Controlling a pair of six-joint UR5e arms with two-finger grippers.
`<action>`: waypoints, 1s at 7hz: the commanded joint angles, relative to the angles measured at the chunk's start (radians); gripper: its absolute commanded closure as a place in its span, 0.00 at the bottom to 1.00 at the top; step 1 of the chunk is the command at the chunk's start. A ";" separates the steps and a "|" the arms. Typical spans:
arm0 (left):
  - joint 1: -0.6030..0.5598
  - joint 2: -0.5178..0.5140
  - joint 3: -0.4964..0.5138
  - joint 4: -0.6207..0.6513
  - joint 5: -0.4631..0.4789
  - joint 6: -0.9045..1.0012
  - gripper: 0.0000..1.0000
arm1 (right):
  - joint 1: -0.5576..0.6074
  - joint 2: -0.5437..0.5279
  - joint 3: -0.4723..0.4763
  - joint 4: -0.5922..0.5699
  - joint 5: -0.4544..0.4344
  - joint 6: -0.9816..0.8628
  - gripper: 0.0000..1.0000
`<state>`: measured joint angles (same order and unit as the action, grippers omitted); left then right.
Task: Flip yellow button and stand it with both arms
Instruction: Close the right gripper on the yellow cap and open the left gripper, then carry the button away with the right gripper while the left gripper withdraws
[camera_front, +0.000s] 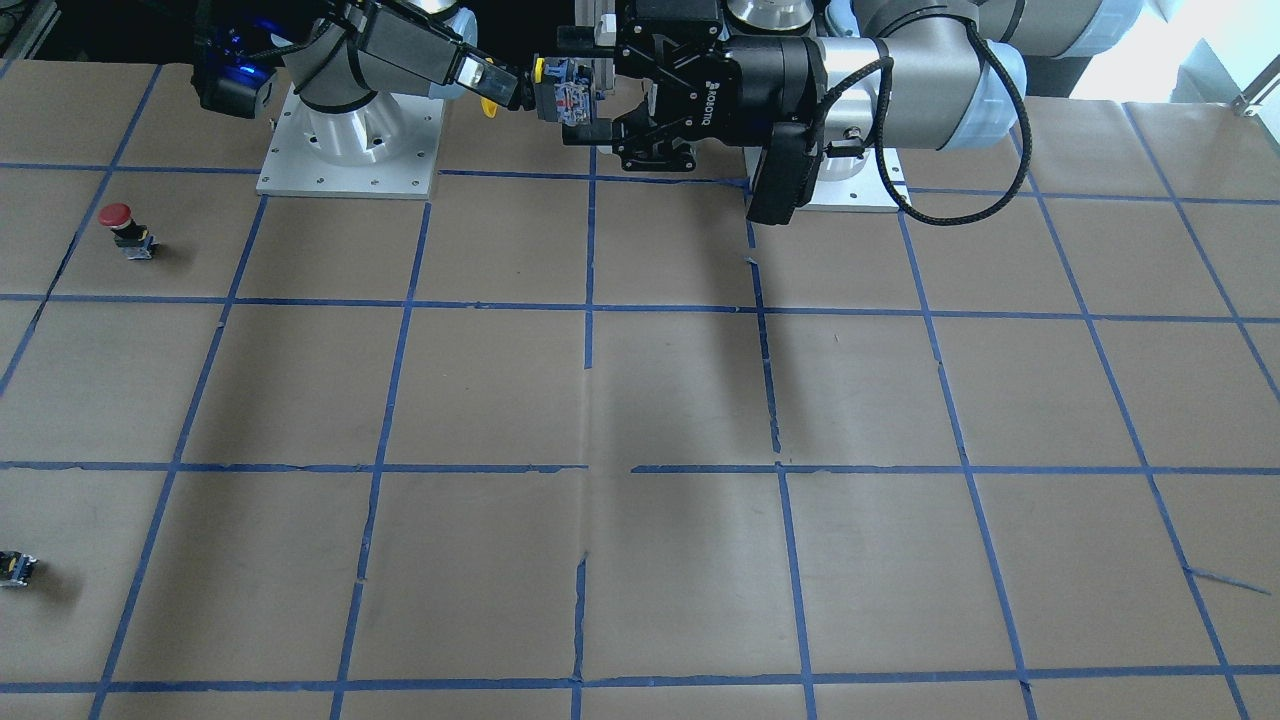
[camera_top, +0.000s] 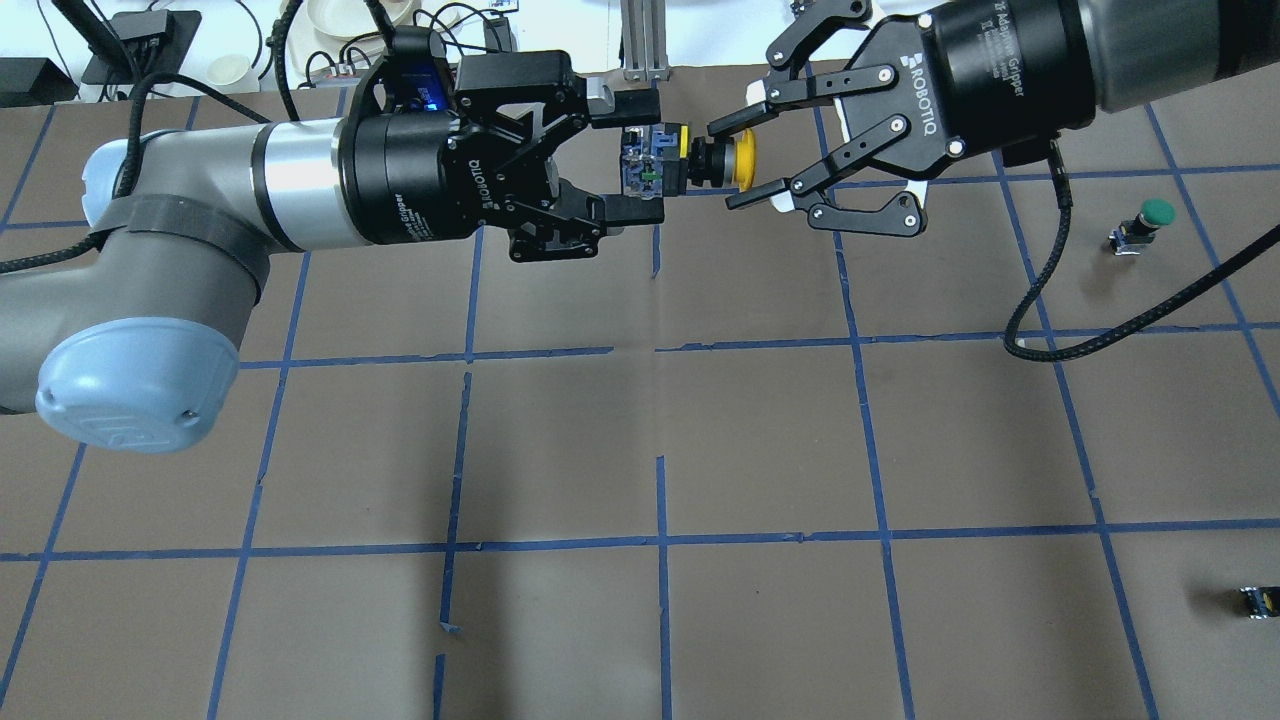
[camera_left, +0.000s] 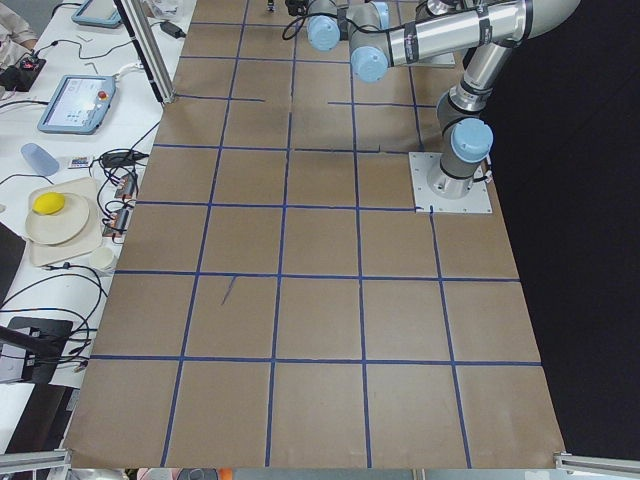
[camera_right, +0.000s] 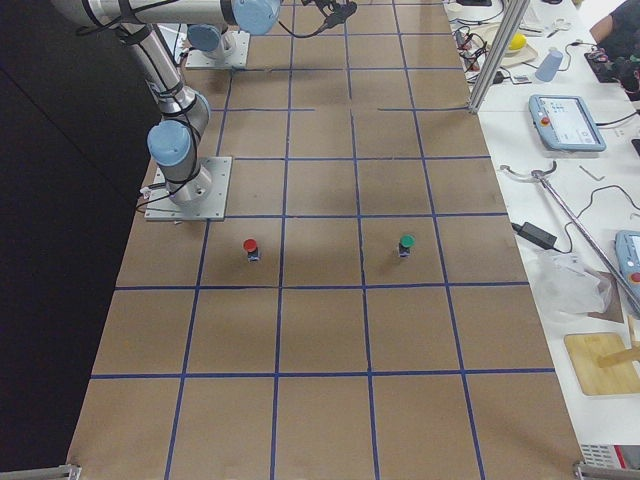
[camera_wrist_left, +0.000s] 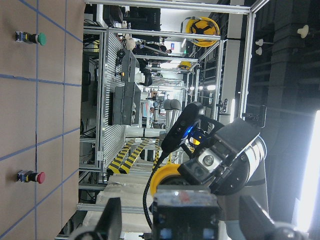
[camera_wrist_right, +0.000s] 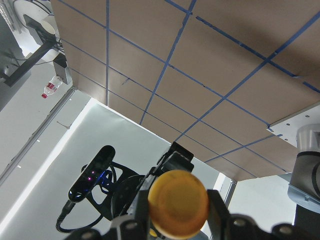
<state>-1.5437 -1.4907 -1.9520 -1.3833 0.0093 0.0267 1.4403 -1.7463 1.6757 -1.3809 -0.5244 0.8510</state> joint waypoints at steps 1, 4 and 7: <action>0.020 0.001 0.027 0.001 0.090 -0.049 0.11 | -0.018 0.002 -0.001 -0.021 -0.105 -0.028 0.71; 0.135 -0.006 0.074 0.000 0.272 -0.048 0.09 | -0.130 0.005 0.001 0.000 -0.264 -0.267 0.71; 0.136 -0.124 0.186 0.041 0.724 -0.019 0.09 | -0.149 0.021 0.004 0.022 -0.622 -0.810 0.72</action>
<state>-1.4024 -1.5653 -1.8281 -1.3494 0.5711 0.0043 1.2970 -1.7284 1.6777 -1.3625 -1.0186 0.2731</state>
